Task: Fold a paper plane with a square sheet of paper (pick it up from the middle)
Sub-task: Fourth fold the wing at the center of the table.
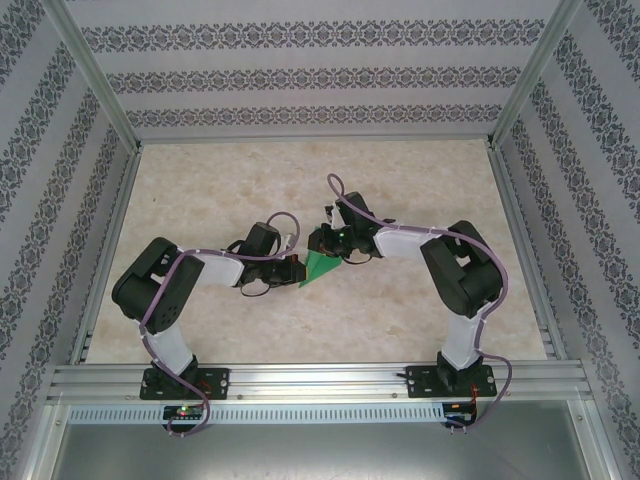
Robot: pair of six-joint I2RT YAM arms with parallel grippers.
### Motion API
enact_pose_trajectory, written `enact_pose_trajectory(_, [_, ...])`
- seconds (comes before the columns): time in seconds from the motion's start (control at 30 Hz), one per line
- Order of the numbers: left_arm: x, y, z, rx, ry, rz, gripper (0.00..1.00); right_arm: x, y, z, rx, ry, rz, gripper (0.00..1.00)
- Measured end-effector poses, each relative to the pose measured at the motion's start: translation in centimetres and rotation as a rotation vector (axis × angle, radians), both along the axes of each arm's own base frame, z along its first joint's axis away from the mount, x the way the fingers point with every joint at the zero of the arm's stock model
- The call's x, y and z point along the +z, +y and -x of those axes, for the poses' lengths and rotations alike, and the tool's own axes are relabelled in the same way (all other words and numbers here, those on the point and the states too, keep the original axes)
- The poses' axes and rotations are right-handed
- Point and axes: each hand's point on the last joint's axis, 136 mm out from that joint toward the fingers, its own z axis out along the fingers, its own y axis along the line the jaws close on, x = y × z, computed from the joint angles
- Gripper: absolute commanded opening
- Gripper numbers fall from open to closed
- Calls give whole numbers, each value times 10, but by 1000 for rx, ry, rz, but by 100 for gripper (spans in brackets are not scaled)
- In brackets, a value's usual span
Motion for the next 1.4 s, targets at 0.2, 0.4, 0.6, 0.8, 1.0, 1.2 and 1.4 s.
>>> enact_pose_trajectory(0.2, [0, 0, -1, 16, 19, 10, 5, -10, 0, -3, -6, 17, 14, 17])
enact_pose_trajectory(0.4, [3, -1, -1, 13, 13, 17, 20, -23, -2, -11, -18, 34, 24, 16])
enact_pose_trajectory(0.6, [4, 3, -2, 3, -16, -11, 20, -25, -4, -12, -22, 37, 25, 16])
enact_pose_trajectory(0.8, [3, 6, -2, -15, -34, -44, 14, -25, -3, -13, -22, 35, 24, 16])
enact_pose_trajectory(1.0, [-1, 9, -1, -23, -42, -70, 3, -26, -3, -12, -22, 37, 25, 16])
enact_pose_trajectory(1.2, [0, 9, -2, -22, -39, -68, 0, -29, -2, -14, -23, 43, 26, 17])
enact_pose_trajectory(1.4, [3, 6, 0, -15, -18, -40, 0, -27, -1, -15, -19, 40, 18, 19])
